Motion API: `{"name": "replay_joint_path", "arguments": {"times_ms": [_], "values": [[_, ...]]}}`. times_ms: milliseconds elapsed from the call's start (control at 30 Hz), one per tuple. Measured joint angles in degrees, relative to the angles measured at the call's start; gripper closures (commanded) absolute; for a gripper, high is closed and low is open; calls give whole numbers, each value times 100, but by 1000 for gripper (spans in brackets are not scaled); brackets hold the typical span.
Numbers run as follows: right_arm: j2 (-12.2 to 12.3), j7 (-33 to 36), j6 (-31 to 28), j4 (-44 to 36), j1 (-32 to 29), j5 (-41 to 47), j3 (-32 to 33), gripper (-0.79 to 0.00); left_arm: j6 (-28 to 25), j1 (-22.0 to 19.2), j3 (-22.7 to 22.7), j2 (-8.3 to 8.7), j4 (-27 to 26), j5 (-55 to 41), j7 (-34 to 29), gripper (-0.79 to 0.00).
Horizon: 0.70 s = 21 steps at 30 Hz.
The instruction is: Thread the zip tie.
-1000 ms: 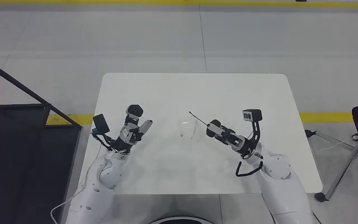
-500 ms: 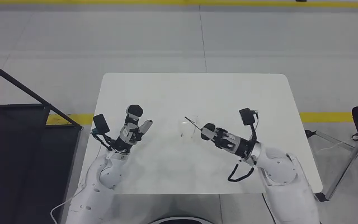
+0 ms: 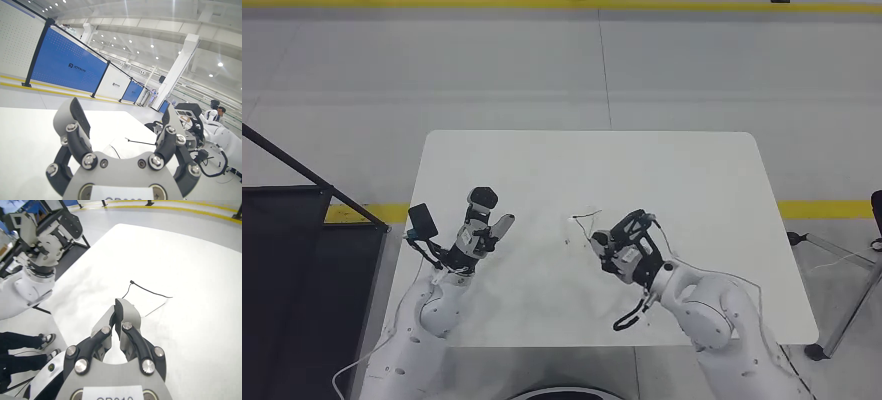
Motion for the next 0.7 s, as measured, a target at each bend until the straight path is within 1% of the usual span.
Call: {"name": "replay_joint_path", "arguments": {"times_ms": [133,300,433,700], "values": [[-3,-106,287,-65,-15,-689,-178,0,0,0,0,0,0,0,0,-785],[-21,161,597,-58,69,-1259,-428,0,0,0,0,0,0,0,0,-785],[-55,489,764,87,245,-1422,-637,0,0,0,0,0,0,0,0,-785],[-166,1040,1043,583,733,-1477,-1089,0,0,0,0,0,0,0,0,-785]]}}
